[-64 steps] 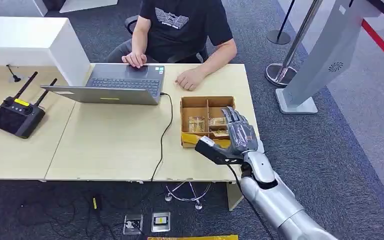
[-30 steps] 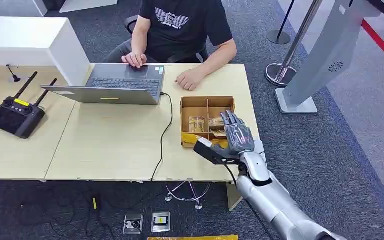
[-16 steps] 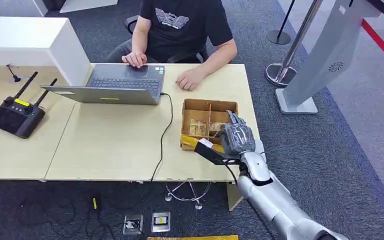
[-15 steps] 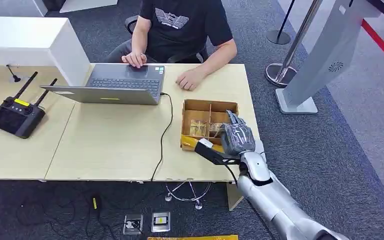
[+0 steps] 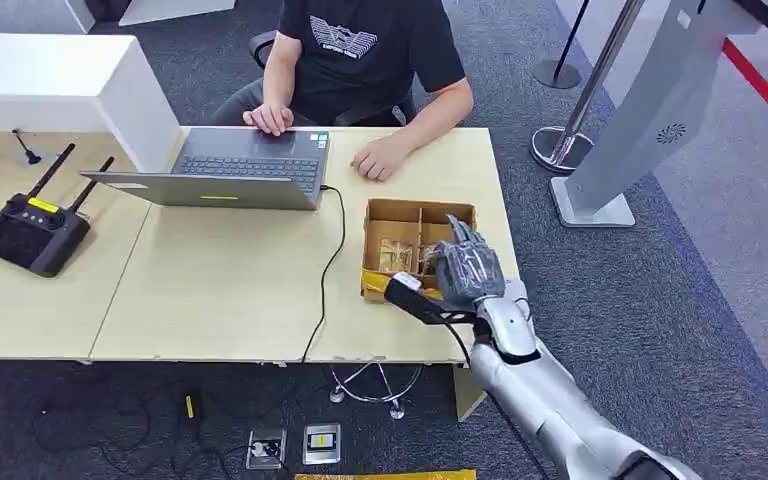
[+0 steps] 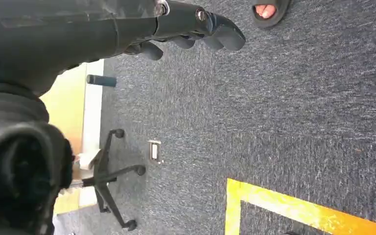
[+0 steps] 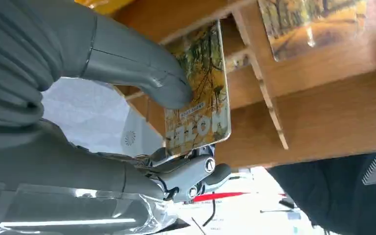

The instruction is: Pass the card to the sensor for recognition and then transmit it.

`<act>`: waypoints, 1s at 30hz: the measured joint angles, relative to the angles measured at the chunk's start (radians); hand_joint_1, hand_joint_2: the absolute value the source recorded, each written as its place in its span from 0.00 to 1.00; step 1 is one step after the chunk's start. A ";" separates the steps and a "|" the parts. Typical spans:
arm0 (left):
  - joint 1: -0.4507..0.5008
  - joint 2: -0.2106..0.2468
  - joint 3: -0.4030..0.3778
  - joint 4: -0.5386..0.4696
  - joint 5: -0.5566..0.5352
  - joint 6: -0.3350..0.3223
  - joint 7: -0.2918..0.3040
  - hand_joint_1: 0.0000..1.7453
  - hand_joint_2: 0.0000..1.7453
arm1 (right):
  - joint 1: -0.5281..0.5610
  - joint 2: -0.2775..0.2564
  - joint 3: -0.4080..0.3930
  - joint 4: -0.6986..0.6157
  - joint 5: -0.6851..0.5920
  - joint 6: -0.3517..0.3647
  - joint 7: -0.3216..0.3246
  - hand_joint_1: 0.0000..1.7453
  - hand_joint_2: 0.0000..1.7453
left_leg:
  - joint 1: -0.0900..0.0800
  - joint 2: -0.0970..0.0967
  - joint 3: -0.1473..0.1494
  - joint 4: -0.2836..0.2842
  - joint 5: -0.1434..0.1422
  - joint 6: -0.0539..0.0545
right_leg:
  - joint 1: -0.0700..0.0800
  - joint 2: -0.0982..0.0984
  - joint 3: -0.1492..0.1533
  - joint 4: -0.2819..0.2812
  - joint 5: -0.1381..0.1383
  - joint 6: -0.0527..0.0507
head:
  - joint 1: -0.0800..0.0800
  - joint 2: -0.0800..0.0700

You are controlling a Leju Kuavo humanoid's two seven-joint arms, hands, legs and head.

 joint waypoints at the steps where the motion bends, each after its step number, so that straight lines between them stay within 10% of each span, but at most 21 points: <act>1: 0.000 0.000 0.000 0.000 0.000 0.000 0.000 0.00 0.00 | -0.011 0.001 -0.001 0.000 0.000 -0.011 -0.007 1.00 1.00 | 0.000 0.000 0.000 0.000 0.000 0.000 | 0.000 0.000 0.000 0.000 0.000 0.000 | 0.000 0.000; 12: 0.000 0.000 0.000 0.000 -0.011 0.000 -0.022 0.00 0.00 | -0.237 0.052 -0.013 0.000 0.042 -0.034 -0.064 1.00 1.00 | 0.000 0.000 0.000 0.000 0.001 0.000 | 0.000 0.001 0.000 0.000 0.001 -0.001 | 0.000 0.000; 30: 0.002 0.000 0.000 0.000 -0.019 0.000 -0.027 0.00 0.00 | -0.286 0.149 -0.013 0.114 0.042 -0.067 -0.088 1.00 1.00 | 0.000 0.000 0.000 0.000 0.001 -0.001 | 0.000 0.001 0.000 0.000 0.000 -0.001 | 0.000 0.000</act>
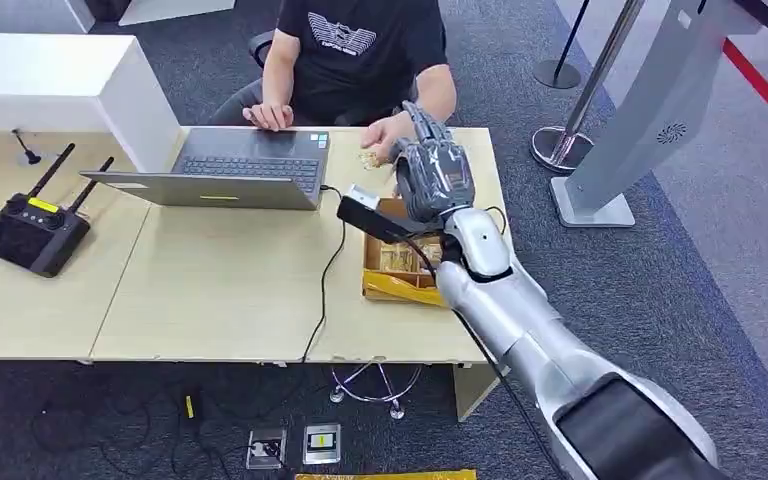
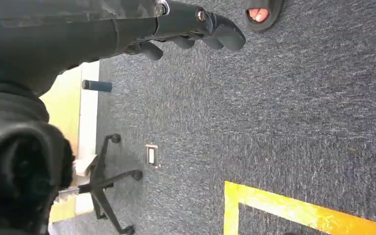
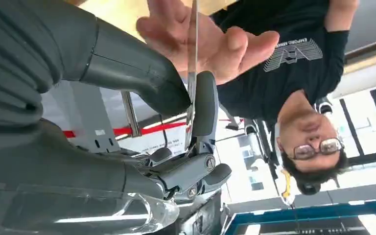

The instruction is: Pass the card to the sensor for recognition and then transmit it.

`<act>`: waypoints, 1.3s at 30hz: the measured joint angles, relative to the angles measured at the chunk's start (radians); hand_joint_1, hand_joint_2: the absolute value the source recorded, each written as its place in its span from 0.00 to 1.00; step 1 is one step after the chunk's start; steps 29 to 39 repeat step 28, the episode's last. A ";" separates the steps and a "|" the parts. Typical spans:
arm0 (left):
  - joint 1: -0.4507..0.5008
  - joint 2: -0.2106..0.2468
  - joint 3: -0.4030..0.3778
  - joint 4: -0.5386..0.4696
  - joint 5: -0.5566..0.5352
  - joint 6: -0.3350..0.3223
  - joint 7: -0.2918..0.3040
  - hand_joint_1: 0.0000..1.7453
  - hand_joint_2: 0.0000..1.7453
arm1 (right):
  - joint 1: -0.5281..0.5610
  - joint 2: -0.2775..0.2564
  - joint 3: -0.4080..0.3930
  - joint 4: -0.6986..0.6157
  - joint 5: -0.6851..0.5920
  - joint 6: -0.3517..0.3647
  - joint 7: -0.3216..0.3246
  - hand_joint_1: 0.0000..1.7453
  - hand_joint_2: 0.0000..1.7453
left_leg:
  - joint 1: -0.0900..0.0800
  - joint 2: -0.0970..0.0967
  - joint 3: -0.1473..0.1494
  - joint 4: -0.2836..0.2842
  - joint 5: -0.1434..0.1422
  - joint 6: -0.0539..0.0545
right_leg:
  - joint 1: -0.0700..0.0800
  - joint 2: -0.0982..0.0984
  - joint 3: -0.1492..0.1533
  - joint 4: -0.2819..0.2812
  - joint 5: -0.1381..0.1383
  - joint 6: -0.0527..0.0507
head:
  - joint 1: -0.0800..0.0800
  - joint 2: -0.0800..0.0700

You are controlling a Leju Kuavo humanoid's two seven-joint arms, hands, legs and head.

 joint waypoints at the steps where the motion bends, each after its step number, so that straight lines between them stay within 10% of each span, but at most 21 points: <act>1: 0.000 0.000 0.000 0.000 0.000 0.000 0.000 0.00 0.00 | 0.000 0.005 0.000 0.011 -0.001 0.000 0.000 1.00 1.00 | 0.000 0.000 0.000 0.000 0.000 0.000 | 0.000 0.000 0.000 0.000 0.000 0.000 | 0.000 0.000; 7: 0.001 0.000 0.000 0.000 0.001 0.000 0.000 0.00 0.00 | 0.000 0.014 0.000 0.042 0.002 0.000 0.001 1.00 1.00 | 0.000 0.000 0.000 0.000 0.000 0.000 | 0.000 0.000 0.000 0.000 0.000 0.000 | 0.000 0.000; 8: 0.002 0.000 0.000 0.000 0.001 0.000 0.000 0.00 0.00 | 0.000 0.014 0.000 0.045 0.002 -0.001 0.002 0.00 1.00 | 0.000 0.000 0.000 0.000 0.000 0.000 | 0.000 0.000 0.000 0.000 0.000 0.000 | 0.000 0.000; 9: 0.002 0.000 0.000 0.000 0.001 0.000 0.000 0.00 0.00 | 0.000 0.014 0.000 0.050 0.006 -0.001 0.003 0.00 1.00 | 0.000 0.000 0.000 0.000 0.000 0.000 | 0.000 0.000 0.000 0.000 0.000 0.000 | 0.000 0.000; 10: 0.003 0.000 0.000 0.000 0.001 0.000 0.000 0.00 0.00 | 0.000 0.014 0.001 0.054 0.012 -0.001 0.005 0.00 0.00 | 0.000 0.000 0.000 0.000 0.000 0.000 | 0.000 0.000 0.000 0.000 0.000 0.000 | 0.000 0.000; 39: 0.007 0.000 0.000 0.000 -0.002 0.000 -0.003 0.00 0.00 | -0.005 -0.010 0.001 0.099 0.016 -0.001 -0.001 0.00 0.00 | 0.000 0.000 0.000 0.000 0.000 0.000 | 0.000 0.000 0.000 0.000 0.000 0.000 | 0.000 0.000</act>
